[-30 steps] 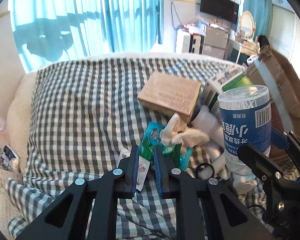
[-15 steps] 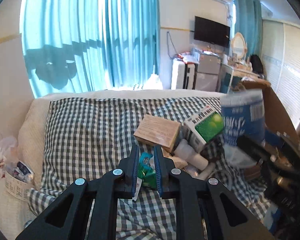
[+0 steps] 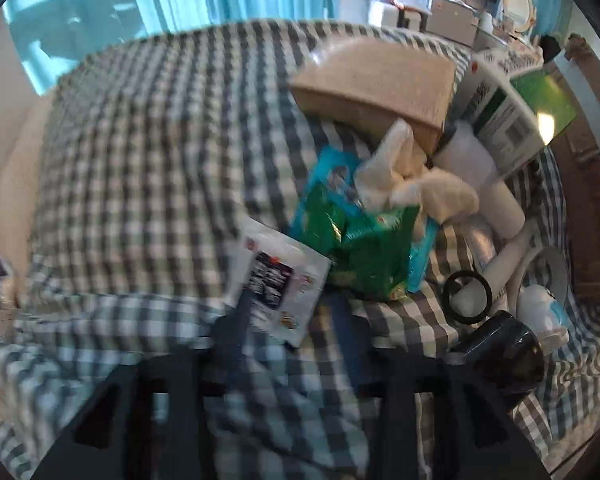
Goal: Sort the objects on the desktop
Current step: 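Lift the sachet and floss jar and carry both toward the cardboard box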
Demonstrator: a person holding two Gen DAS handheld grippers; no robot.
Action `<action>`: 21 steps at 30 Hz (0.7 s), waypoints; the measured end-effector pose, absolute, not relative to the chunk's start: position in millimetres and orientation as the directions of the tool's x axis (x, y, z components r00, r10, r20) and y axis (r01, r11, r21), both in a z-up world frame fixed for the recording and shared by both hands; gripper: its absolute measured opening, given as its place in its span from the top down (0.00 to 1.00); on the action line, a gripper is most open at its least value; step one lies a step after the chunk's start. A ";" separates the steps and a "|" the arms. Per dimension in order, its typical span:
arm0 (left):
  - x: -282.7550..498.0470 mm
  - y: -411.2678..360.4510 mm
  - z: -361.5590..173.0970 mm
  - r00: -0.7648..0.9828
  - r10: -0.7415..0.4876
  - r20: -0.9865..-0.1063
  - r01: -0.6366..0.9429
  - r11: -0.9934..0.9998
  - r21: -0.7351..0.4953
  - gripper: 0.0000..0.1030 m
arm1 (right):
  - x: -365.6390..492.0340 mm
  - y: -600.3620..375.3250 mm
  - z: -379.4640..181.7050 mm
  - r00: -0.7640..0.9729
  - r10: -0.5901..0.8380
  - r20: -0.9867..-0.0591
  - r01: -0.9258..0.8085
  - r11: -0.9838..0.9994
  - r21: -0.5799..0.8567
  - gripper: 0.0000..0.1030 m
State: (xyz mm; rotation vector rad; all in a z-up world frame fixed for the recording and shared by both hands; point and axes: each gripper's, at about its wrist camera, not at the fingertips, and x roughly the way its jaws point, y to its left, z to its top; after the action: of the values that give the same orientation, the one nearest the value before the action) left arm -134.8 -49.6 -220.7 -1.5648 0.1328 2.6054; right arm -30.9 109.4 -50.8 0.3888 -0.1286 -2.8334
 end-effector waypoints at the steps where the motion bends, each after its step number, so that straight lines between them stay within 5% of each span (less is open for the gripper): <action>1: -136.6 -48.5 -225.9 -0.461 0.042 -0.887 -0.129 -0.991 0.020 0.31 | -29.8 109.8 -49.7 -0.926 -0.286 -0.247 0.262 -0.957 0.124 0.40; 5: -147.2 -49.3 -239.7 -0.448 -0.042 -0.893 -0.089 -0.992 0.091 0.26 | -27.5 114.8 -46.7 -0.931 -0.283 -0.232 0.259 -0.957 0.126 0.40; 7: -152.0 -57.5 -243.9 -0.436 0.004 -0.900 -0.065 -0.997 0.027 0.75 | -24.1 122.3 -48.6 -0.933 -0.279 -0.226 0.256 -0.958 0.129 0.40; 8: -152.0 -60.5 -243.0 -0.449 0.000 -0.893 -0.051 -0.998 0.026 0.87 | -24.2 124.1 -47.9 -0.935 -0.276 -0.223 0.252 -0.959 0.130 0.41; 12: -142.8 -69.3 -229.3 -0.523 0.014 -0.852 -0.024 -1.000 -0.002 0.95 | -24.6 136.9 -46.1 -0.941 -0.263 -0.213 0.237 -0.961 0.142 0.48; 13: -140.4 -70.4 -223.2 -0.541 0.018 -0.841 -0.025 -1.000 -0.005 0.95 | -24.8 140.0 -45.3 -0.942 -0.260 -0.213 0.234 -0.962 0.142 0.72; 14: -137.8 -70.2 -217.0 -0.554 0.024 -0.832 -0.032 -0.999 -0.007 0.96 | -25.1 142.2 -44.7 -0.945 -0.249 -0.211 0.223 -0.965 0.139 0.81; 20: -119.3 -61.9 -165.1 -0.663 0.047 -0.747 -0.066 -0.998 -0.004 0.97 | -48.4 157.0 -63.1 -0.924 -0.211 -0.318 0.178 -0.975 0.132 0.84; 21: -118.8 -64.4 -154.1 -0.683 0.067 -0.727 -0.080 -0.997 -0.017 0.97 | -57.6 161.5 -71.1 -0.896 -0.237 -0.374 0.195 -0.970 0.147 0.78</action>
State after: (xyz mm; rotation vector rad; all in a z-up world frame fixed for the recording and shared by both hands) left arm -118.8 -64.4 -154.1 -1.2128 0.0240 2.8107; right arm -57.6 161.5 -71.1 0.5830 -0.1558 -2.8558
